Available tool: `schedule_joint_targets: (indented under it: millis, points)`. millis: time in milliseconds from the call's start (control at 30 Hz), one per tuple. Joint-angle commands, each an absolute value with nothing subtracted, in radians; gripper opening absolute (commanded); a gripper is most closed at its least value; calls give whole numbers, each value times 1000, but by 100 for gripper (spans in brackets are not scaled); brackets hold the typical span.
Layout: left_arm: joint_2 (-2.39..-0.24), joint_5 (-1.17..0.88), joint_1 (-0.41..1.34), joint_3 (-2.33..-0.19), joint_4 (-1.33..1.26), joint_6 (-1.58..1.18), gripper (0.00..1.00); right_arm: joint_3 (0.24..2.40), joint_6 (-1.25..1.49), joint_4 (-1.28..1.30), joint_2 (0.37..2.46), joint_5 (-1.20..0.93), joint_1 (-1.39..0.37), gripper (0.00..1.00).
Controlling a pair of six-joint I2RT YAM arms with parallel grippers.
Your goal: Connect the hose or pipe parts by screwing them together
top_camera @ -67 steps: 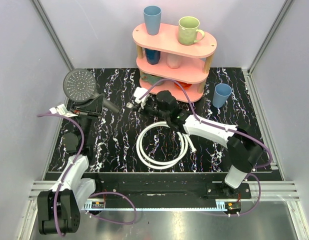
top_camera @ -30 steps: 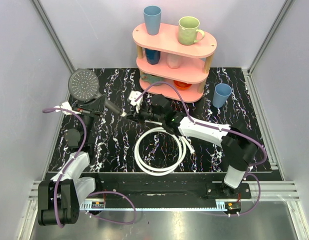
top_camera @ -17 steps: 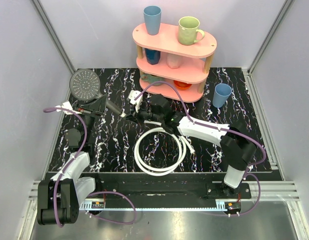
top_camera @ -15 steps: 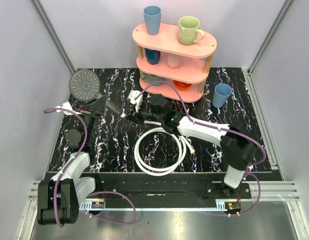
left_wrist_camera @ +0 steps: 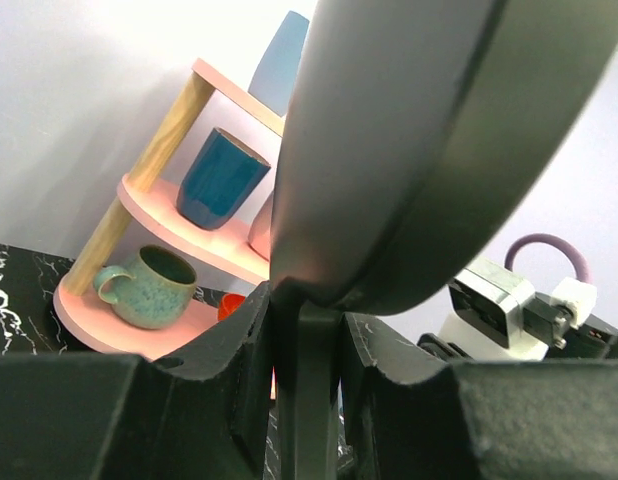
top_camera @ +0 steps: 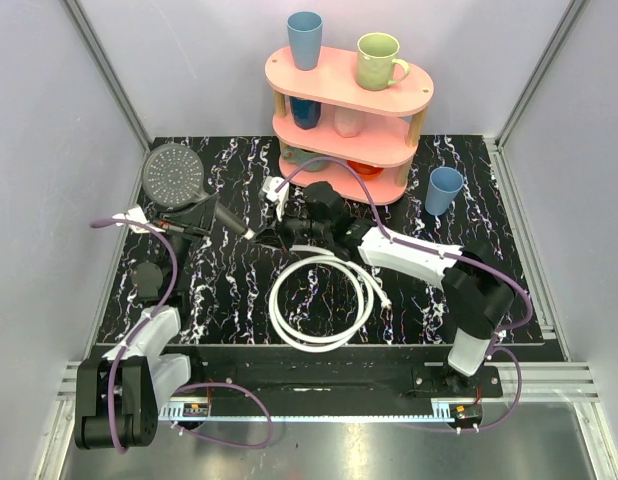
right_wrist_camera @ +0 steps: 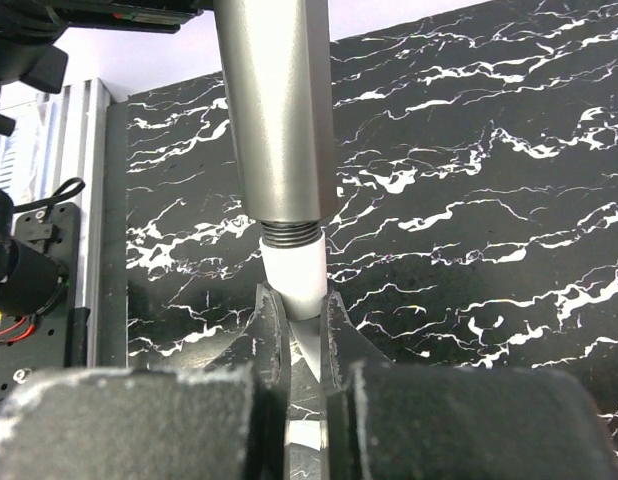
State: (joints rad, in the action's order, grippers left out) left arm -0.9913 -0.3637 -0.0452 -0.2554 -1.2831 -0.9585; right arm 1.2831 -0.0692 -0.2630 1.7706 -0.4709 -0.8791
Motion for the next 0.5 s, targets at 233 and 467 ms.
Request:
schedule_joint_targets:
  millis: [233,467]
  points:
    - [-1086,-580,-28,-293,-1666,-988,0,1370,63,-360,1746,-741,-815,0]
    - [-1123,-603,-12,-314,-1664,-956,0,1374,143,-434,1775,-886,-761,0]
